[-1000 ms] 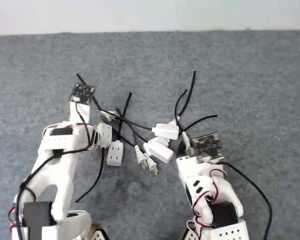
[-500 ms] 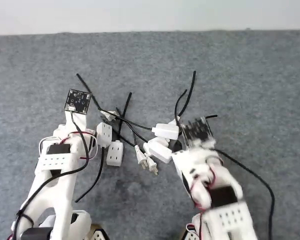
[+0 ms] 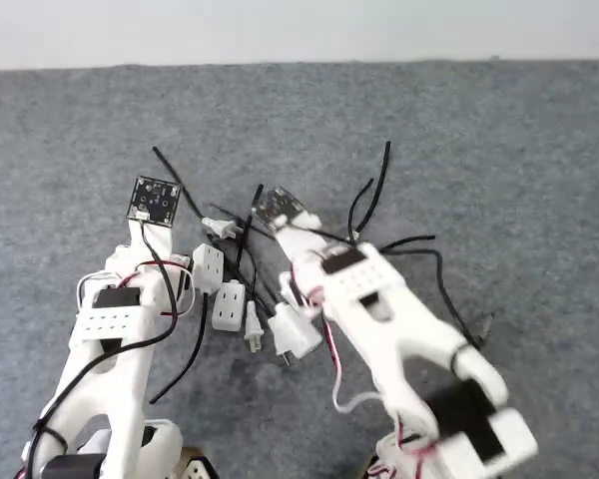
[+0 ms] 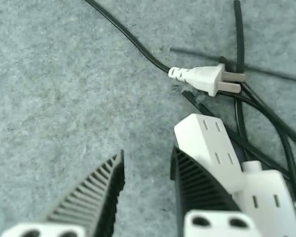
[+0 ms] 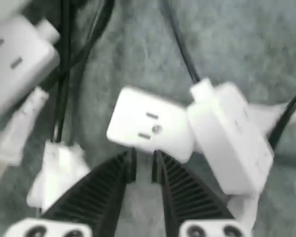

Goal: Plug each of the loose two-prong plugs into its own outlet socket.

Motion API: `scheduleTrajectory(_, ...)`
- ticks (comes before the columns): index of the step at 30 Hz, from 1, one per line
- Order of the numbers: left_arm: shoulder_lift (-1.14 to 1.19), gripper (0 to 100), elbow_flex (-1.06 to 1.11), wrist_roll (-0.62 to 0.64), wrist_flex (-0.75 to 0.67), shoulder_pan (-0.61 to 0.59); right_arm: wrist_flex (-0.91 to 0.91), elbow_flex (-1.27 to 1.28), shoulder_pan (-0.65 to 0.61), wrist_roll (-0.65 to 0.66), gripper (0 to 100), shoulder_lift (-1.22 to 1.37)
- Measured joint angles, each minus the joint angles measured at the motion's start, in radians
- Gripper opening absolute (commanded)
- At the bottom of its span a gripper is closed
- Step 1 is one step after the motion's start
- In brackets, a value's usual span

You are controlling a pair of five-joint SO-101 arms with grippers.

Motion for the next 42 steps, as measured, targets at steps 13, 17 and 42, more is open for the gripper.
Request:
scheduleTrajectory(13,0.000,16,0.000,0.000,-0.018,0.000,0.158,-0.397,-0.020,0.048,28.8,0.293)
scheduleTrajectory(17,0.000,16,0.000,0.000,-0.018,0.000,0.193,-0.462,-0.021,0.066,38.5,0.339)
scheduleTrajectory(42,0.000,16,0.000,0.000,-0.018,0.000,0.242,-0.497,0.183,0.175,35.8,0.399)
